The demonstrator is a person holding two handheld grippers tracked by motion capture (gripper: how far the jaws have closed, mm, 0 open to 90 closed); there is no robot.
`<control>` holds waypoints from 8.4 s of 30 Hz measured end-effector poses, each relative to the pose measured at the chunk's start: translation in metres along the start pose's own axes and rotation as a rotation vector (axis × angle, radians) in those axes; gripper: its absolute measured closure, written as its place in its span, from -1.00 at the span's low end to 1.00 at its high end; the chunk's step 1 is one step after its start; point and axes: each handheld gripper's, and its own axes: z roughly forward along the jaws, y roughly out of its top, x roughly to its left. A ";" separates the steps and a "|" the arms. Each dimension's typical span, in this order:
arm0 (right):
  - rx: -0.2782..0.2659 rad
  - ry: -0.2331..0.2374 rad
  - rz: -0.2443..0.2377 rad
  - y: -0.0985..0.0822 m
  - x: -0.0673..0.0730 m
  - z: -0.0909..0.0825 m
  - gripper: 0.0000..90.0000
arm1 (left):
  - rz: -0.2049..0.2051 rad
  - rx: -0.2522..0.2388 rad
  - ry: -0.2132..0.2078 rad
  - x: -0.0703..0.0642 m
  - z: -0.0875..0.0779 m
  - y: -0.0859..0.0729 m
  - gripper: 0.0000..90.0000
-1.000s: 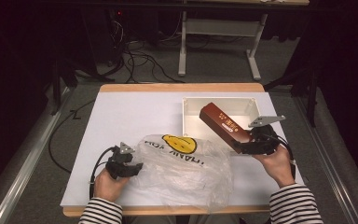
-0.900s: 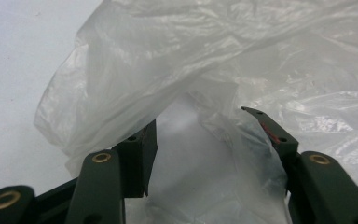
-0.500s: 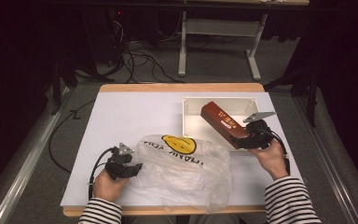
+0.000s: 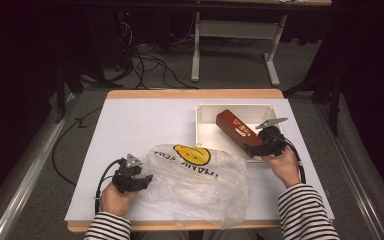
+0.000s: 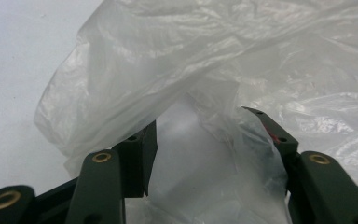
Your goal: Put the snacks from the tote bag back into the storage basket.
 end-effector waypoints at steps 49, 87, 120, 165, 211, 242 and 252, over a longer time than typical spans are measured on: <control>0.065 0.020 0.062 0.004 -0.005 0.037 -0.19 | -0.006 -0.010 0.000 0.000 0.000 -0.001 0.07; -0.064 0.027 0.089 -0.005 -0.006 -0.005 -0.12 | -0.010 -0.024 -0.005 0.001 0.000 -0.003 0.06; -0.010 0.062 0.021 -0.025 0.027 0.003 0.85 | -0.018 -0.025 -0.001 -0.001 0.000 -0.003 0.04; 0.053 -0.063 0.184 -0.017 -0.003 0.037 0.88 | -0.014 -0.021 -0.001 -0.001 0.000 -0.003 0.04; -0.065 -0.047 0.105 -0.031 0.013 -0.013 0.76 | -0.023 -0.031 -0.050 -0.005 -0.013 0.002 -0.07; -0.153 0.021 0.079 -0.081 0.039 -0.045 0.58 | 0.009 -0.061 -0.102 -0.013 -0.022 -0.002 -0.12; -0.158 0.029 0.083 -0.094 0.043 -0.050 0.55 | 0.012 -0.060 -0.108 -0.014 -0.022 -0.002 -0.12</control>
